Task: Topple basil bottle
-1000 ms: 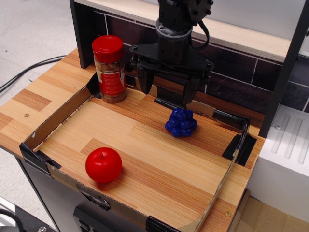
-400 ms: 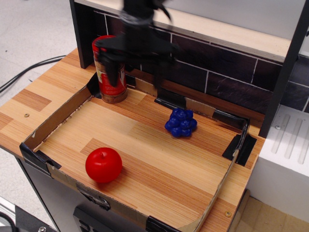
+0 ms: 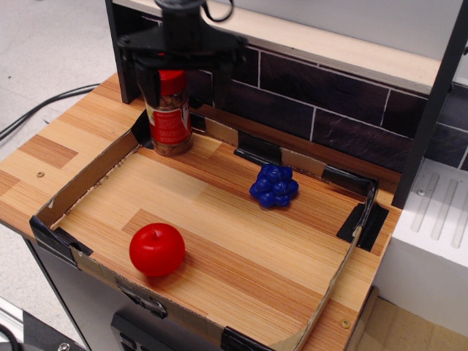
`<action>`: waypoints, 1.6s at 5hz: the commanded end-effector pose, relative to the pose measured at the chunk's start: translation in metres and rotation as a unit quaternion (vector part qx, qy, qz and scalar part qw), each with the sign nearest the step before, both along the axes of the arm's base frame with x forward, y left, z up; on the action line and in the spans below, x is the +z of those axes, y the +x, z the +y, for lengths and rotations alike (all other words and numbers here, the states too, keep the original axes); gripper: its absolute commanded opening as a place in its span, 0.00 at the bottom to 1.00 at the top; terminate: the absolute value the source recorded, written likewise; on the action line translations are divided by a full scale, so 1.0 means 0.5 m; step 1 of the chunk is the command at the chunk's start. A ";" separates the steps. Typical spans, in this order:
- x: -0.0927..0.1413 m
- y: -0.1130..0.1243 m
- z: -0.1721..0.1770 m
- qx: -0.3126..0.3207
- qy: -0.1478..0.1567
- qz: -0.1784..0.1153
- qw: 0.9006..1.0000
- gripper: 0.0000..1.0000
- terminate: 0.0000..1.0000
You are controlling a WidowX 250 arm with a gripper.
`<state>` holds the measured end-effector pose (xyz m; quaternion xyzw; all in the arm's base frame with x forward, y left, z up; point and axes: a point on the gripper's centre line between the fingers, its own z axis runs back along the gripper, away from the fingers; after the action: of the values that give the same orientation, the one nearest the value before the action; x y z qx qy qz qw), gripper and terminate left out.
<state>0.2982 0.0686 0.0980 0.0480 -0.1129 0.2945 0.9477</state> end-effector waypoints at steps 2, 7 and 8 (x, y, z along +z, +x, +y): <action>0.015 0.041 0.045 0.061 0.021 -0.045 0.997 1.00 0.00; 0.013 0.064 0.069 0.092 0.063 -0.080 0.991 1.00 0.00; 0.007 0.059 0.065 0.091 0.062 -0.072 0.991 0.00 0.00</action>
<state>0.3282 0.1016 0.0918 0.0973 -0.1812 0.3744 0.9042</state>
